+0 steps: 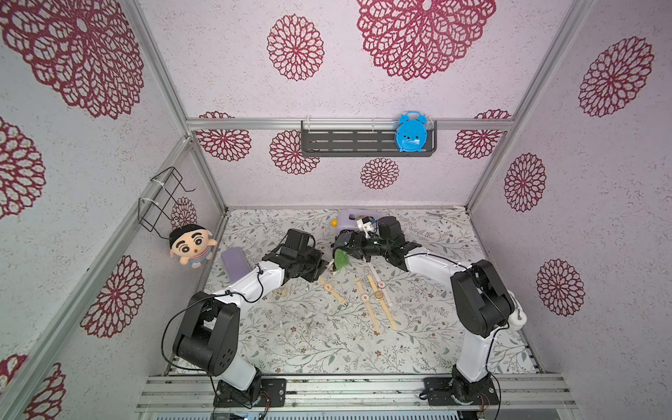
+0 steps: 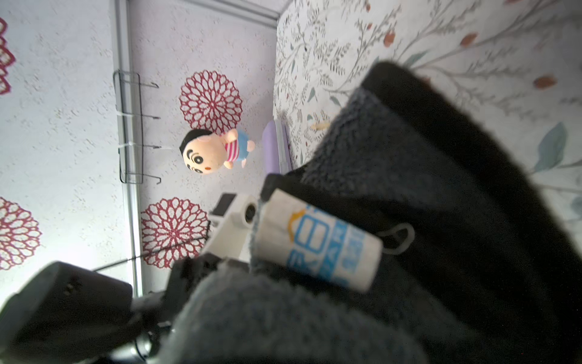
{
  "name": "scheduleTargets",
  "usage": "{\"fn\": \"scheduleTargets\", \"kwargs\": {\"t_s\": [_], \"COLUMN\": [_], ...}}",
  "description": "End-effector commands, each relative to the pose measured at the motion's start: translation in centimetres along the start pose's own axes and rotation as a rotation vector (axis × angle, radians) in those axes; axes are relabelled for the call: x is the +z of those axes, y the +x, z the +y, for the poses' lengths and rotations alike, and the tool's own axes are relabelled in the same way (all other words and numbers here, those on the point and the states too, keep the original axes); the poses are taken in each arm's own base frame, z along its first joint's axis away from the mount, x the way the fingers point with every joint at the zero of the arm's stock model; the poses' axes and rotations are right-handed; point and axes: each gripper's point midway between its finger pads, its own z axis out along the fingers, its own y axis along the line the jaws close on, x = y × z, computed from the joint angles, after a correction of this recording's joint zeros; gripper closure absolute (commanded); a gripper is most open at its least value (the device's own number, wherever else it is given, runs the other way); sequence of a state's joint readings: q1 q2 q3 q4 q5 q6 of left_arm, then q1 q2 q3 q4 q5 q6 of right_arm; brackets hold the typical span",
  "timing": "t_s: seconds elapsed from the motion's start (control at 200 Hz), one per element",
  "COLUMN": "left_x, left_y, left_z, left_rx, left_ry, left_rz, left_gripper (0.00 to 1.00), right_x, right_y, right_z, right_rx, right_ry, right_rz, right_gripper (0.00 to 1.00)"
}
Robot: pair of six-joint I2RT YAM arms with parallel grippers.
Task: Wipe the watch dial
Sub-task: Wipe the dirt from the watch dial, then place the watch at the center of the board.
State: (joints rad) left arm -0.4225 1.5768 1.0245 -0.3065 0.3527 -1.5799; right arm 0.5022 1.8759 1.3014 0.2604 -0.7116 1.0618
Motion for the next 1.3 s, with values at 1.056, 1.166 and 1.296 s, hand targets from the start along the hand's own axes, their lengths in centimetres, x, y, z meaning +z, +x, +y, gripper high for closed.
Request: {"fn": "scheduleTargets", "kwargs": {"t_s": [1.056, 1.166, 1.296], "left_x": [-2.4, -2.4, -2.6], "left_y": [-4.5, -4.7, -4.7], "left_z": [16.1, 16.2, 16.2], "left_rx": [-0.126, -0.11, -0.095], "left_ry": [-0.878, -0.885, -0.891], "left_rz": [-0.083, -0.087, -0.086], "left_gripper": [0.94, 0.85, 0.68], "right_x": [-9.1, -9.0, -8.9], "right_y": [1.3, 1.3, 1.2], "right_z": [3.1, 3.0, 2.9], "right_rx": [-0.189, -0.189, -0.189], "right_ry": [0.029, 0.032, 0.032], "right_rz": [-0.09, -0.086, -0.084], "right_gripper": [1.0, 1.0, 1.0]}}
